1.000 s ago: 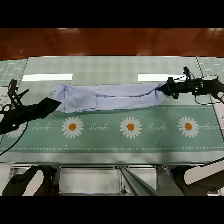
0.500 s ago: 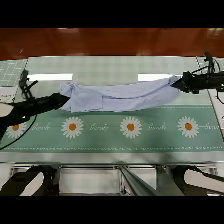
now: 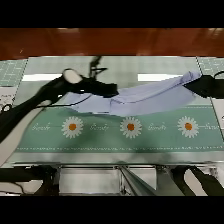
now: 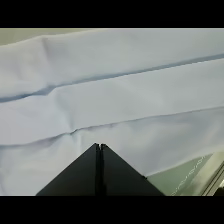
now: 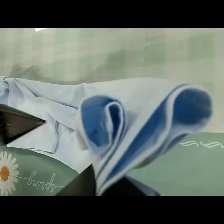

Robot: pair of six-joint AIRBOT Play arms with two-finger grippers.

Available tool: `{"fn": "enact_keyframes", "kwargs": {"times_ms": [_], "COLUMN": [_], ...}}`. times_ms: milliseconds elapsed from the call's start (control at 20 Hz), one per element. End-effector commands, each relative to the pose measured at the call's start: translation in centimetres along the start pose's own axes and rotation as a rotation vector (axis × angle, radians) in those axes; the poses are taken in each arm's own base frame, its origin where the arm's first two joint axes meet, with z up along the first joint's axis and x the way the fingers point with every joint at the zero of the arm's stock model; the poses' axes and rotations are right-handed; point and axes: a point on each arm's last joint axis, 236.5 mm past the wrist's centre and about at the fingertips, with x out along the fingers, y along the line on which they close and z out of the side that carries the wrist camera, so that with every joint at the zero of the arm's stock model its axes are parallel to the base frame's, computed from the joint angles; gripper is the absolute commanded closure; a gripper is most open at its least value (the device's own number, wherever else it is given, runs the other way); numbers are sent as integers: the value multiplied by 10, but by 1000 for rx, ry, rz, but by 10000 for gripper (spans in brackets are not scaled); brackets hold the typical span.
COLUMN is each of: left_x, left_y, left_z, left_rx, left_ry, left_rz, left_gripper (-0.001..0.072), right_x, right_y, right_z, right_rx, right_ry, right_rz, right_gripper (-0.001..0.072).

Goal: Fold the shirts.

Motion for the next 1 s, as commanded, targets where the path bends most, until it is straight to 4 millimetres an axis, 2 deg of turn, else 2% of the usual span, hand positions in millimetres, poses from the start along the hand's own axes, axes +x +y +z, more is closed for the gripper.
{"fn": "enact_keyframes", "kwargs": {"times_ms": [0, 50, 150, 300, 400, 450, 500, 600, 700, 850, 950], "left_x": [79, 94, 119, 141, 139, 130, 118, 76, 19, -84, -154], "left_y": [-44, -59, -77, -101, -109, -110, -107, -86, -54, -5, 25], "left_z": [-29, -34, -49, -85, -80, -65, -47, -4, 31, 70, 73], "left_rx": [43, 57, 42, 94, 108, 106, 97, 97, 125, 140, 109], "left_ry": [193, 205, 242, 346, 335, 308, 274, 205, 154, 13, -81], "left_rz": [19, 2, -12, -54, -66, -72, -75, -36, 62, 240, 338], "left_gripper": [680, 680, 680, 679, 679, 679, 679, 678, 678, 678, 678], "right_x": [-28, -32, -35, -35, -35, -35, -34, -27, -9, 38, 80], "right_y": [26, 29, 35, 37, 37, 38, 40, 52, 74, 117, 144], "right_z": [-11, -12, -15, -17, -17, -17, -18, -20, -21, -16, -16], "right_rx": [-31, -38, -42, -42, -38, -36, -39, -44, -57, -56, -40], "right_ry": [-50, -55, -55, -47, -47, -47, -44, -24, 5, 22, 33], "right_rz": [9, 10, 20, 29, 30, 32, 37, 77, 153, 276, 337], "right_gripper": [688, 688, 687, 688, 687, 687, 687, 687, 688, 687, 687]}}
